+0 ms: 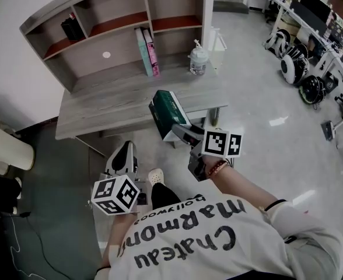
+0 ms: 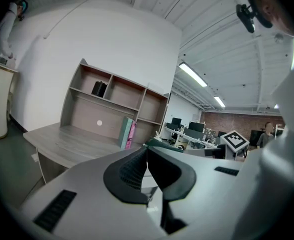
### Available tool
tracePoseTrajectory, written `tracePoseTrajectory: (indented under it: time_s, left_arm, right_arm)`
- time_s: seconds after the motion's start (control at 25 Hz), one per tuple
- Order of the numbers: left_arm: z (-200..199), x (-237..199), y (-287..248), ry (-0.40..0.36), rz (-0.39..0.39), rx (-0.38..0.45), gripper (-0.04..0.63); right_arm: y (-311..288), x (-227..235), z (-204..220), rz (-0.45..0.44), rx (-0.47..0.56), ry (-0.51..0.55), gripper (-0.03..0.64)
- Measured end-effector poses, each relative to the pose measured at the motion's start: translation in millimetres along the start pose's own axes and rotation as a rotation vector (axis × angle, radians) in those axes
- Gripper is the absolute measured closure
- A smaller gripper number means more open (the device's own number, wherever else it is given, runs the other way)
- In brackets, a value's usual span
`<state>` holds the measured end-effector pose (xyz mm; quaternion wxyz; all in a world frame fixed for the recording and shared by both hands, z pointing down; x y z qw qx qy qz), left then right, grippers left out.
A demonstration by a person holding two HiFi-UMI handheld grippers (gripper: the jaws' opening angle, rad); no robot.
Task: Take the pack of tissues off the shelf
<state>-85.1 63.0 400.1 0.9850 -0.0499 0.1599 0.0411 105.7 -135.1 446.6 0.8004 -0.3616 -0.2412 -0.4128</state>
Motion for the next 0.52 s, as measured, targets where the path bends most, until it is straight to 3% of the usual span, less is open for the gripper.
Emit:
tracePoseTrajectory:
  time_s: [0.52]
  left_arm:
    - [6, 20, 19, -0.001, -0.016, 0.004, 0.577]
  right_arm:
    - [21, 0, 10, -0.010, -0.011, -0.009, 0.331]
Point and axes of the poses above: the fingertips, and each gripper's own axes: y backward along the fingers, x to its right, z out of its underside, the point moved 10 cm from there along y, backward along the fingers, and after that the axes turned 14 degrees about z, right-handed, at the moved point
